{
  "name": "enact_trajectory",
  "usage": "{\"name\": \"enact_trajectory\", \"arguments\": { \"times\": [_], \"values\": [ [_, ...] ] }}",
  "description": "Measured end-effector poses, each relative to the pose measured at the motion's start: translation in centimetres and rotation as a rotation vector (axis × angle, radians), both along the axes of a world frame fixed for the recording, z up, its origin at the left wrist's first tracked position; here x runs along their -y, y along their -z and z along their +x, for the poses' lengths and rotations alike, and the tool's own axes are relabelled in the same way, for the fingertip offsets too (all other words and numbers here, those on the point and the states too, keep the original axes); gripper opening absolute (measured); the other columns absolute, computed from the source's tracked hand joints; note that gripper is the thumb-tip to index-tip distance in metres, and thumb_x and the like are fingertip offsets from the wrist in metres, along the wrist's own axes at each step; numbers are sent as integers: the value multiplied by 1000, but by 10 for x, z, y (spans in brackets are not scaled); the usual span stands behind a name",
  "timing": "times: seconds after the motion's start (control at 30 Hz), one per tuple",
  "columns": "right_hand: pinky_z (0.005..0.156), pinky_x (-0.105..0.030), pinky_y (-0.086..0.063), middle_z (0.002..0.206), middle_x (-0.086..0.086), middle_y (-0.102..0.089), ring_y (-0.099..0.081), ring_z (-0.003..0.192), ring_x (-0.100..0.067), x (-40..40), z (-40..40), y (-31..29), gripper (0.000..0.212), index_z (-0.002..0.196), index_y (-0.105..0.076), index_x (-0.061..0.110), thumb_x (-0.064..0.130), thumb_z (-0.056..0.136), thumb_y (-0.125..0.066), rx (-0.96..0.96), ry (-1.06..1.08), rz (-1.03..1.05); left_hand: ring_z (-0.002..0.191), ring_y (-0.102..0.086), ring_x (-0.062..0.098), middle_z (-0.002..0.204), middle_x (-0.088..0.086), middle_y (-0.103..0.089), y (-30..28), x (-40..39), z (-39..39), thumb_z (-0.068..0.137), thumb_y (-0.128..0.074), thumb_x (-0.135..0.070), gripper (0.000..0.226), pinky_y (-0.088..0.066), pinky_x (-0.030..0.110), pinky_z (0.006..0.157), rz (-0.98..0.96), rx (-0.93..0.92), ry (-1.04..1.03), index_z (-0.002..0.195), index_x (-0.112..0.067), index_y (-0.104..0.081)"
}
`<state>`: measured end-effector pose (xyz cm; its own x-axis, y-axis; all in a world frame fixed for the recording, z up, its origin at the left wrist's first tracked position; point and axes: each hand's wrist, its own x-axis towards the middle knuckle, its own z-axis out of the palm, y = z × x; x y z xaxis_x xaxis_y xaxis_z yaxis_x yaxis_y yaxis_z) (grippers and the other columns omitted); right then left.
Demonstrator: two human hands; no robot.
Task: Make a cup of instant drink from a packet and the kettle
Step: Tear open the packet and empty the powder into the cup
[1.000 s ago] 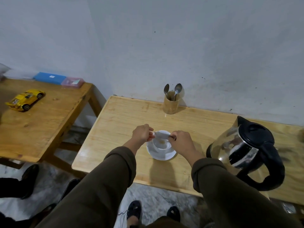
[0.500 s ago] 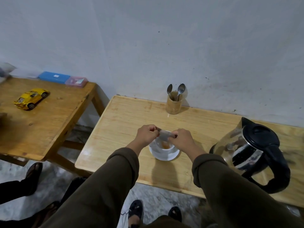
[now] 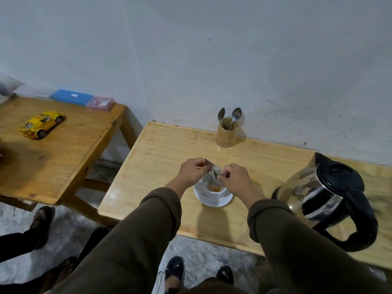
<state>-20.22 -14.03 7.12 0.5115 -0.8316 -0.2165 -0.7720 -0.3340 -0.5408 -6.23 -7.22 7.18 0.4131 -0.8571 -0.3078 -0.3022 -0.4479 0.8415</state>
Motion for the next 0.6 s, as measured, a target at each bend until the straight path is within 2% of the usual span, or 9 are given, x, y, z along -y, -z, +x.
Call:
{"name": "enact_trajectory", "arguments": {
  "times": [0.1, 0.23, 0.33, 0.47, 0.53, 0.6],
  "values": [
    [53, -25, -29, 67, 2, -44, -45, 72, -20, -1, 2, 2, 23, 63, -52, 11, 14, 81, -66, 18, 17, 9, 104, -65, 21, 108, 4, -73, 3, 0, 1, 86, -59, -11, 17, -49, 36, 98, -12, -5, 2, 97, -11, -72],
    [47, -17, -25, 60, 7, -37, -40, 61, -18, -1, 3, 0, 48, 48, -36, 22, 19, 78, -73, 16, 19, 4, 103, -64, 20, 112, 4, -72, 2, 0, 1, 87, -59, -8, 15, -48, 33, 97, -31, -21, 5, 94, -9, -72],
    [46, -18, -25, 58, 7, -37, -42, 65, -20, -2, 4, -3, 46, 48, -39, 20, 20, 77, -74, 11, 20, -2, 100, -64, 19, 111, 4, -73, 2, 0, 3, 87, -60, -10, 14, -48, 33, 96, -49, -19, 8, 94, -8, -72],
    [46, -18, -22, 56, 6, -36, -40, 60, -18, -5, 5, -6, 48, 46, -37, 21, 19, 82, -68, -14, 17, -2, 98, -66, 19, 108, 6, -73, 3, 0, 5, 87, -62, -15, 13, -49, 33, 94, -76, -9, 2, 94, -9, -72],
    [47, -21, -26, 59, 2, -40, -44, 67, -21, -6, 5, -7, 38, 51, -44, 13, 15, 84, -64, -9, 37, 15, 92, -64, 15, 106, 7, -74, 2, 0, 5, 87, -63, -14, 8, -48, 30, 91, -91, -20, 6, 88, -11, -71],
    [57, -26, -34, 70, -4, -49, -47, 74, -24, -7, 6, -11, 18, 69, -58, 6, 13, 86, -61, -10, 79, 40, 92, -64, 17, 105, 10, -73, 0, 0, 5, 86, -64, -14, 6, -49, 31, 90, -97, -17, 2, 81, -16, -66]
  ]
}}
